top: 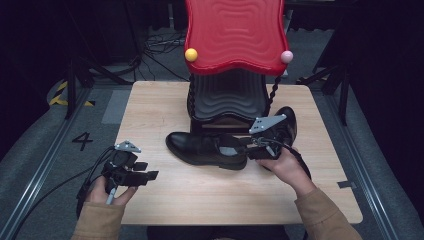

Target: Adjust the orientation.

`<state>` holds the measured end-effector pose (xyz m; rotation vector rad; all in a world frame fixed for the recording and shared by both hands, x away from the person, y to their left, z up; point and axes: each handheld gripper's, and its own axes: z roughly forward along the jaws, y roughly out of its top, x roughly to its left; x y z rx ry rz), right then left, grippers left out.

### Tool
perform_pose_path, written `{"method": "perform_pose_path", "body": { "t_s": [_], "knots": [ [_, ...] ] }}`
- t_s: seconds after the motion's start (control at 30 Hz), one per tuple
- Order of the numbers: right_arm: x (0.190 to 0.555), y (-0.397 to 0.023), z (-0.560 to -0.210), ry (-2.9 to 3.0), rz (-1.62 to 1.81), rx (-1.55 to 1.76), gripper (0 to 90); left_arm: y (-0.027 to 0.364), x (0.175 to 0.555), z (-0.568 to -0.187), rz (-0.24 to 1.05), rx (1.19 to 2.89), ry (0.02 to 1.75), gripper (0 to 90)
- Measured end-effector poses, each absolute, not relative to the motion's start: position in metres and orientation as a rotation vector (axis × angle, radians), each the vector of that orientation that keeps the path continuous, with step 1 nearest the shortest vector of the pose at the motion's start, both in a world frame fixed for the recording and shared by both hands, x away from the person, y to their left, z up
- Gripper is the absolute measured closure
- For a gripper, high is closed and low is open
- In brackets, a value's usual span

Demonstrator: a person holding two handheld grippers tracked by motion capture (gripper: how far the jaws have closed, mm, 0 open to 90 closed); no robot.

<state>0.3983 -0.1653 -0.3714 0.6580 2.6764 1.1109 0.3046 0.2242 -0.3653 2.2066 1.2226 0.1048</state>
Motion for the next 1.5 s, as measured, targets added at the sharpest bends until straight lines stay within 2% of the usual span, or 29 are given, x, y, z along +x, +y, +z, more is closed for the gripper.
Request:
{"method": "perform_pose_path", "body": {
  "t_s": [0.33, 0.67, 0.87, 1.03, 1.17, 1.5],
  "knots": [
    [0.408, -0.139, -0.401, 2.845, 0.925, 0.563, 51.3, 0.23, 0.296, -0.366, 0.107, 2.192, 1.249, 48.7],
    [0.417, -0.124, -0.419, 2.924, 0.844, 0.541, 52.5, 0.238, 0.287, -0.369, 0.106, 2.177, 1.287, 48.4],
    [0.423, -0.121, -0.425, 2.97, 0.848, 0.549, 63.2, 0.245, 0.281, -0.369, 0.109, 2.162, 1.315, 48.1],
    [0.427, -0.122, -0.425, 2.999, 0.867, 0.528, 80.5, 0.248, 0.277, -0.37, 0.115, 2.158, 1.324, 48.1],
    [0.425, -0.119, -0.425, 3.012, 0.857, 0.468, 84.5, 0.251, 0.276, -0.37, 0.118, 2.144, 1.333, 48.1],
    [0.407, -0.112, -0.406, 2.959, 0.95, 0.444, 85.4, 0.247, 0.283, -0.372, 0.102, 2.158, 1.315, 48.1]
  ]
}}
